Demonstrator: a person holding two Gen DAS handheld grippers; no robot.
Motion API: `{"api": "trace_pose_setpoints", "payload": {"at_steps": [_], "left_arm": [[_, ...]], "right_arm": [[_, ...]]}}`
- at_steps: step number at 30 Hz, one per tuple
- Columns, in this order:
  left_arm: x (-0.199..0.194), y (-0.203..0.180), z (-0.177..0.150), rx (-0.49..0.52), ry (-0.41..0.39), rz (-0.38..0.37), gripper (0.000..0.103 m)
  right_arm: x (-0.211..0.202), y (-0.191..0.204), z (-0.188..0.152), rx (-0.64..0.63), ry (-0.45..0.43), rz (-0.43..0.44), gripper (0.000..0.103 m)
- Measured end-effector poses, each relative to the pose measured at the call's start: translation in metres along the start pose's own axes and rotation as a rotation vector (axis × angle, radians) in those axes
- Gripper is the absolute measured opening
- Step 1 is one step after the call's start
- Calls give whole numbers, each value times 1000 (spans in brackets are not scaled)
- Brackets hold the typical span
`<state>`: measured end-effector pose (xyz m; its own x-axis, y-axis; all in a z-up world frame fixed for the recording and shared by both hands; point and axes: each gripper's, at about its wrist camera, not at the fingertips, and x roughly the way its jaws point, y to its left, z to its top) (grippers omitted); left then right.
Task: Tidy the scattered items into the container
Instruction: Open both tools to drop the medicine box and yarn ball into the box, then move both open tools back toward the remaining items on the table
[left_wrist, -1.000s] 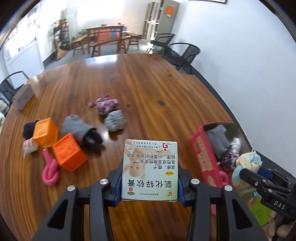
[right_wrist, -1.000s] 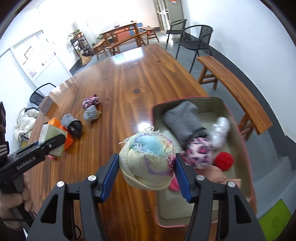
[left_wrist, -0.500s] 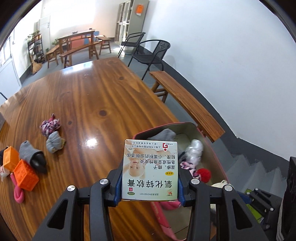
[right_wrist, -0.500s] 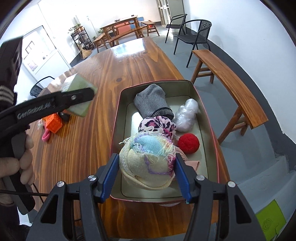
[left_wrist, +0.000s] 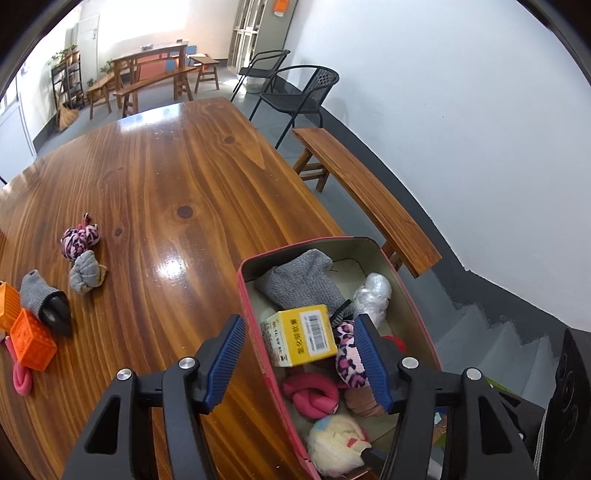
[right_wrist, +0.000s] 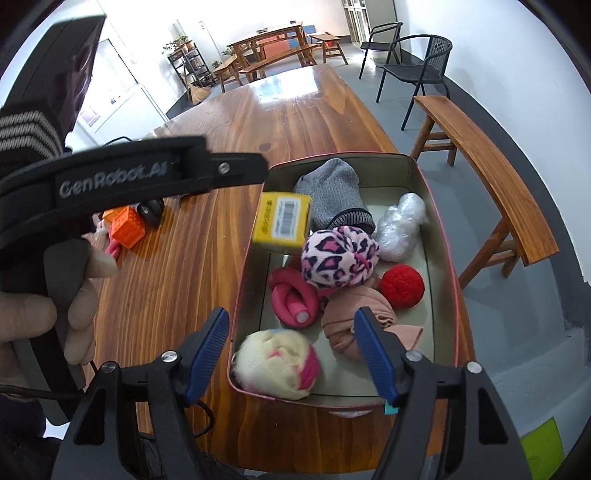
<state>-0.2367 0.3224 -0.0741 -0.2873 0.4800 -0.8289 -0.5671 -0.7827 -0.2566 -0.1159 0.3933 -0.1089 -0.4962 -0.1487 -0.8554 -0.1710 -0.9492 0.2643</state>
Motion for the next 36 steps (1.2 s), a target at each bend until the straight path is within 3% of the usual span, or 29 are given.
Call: {"api": "trace_pose_setpoints", "payload": {"at_steps": [11, 24, 27, 36], "left_arm": [[-14, 43, -10, -61, -17, 45, 63], [-52, 141, -38, -236, -47, 135, 63], [-63, 167, -49, -293, -63, 161, 78], [-96, 251, -91, -453, -79, 242, 79]], "right_arm": [[8, 22, 10, -23, 2, 9, 74], [32, 90, 24, -108, 30, 56, 74], [40, 112, 27, -136, 43, 77, 74], [65, 167, 28, -189, 87, 120, 74]]}}
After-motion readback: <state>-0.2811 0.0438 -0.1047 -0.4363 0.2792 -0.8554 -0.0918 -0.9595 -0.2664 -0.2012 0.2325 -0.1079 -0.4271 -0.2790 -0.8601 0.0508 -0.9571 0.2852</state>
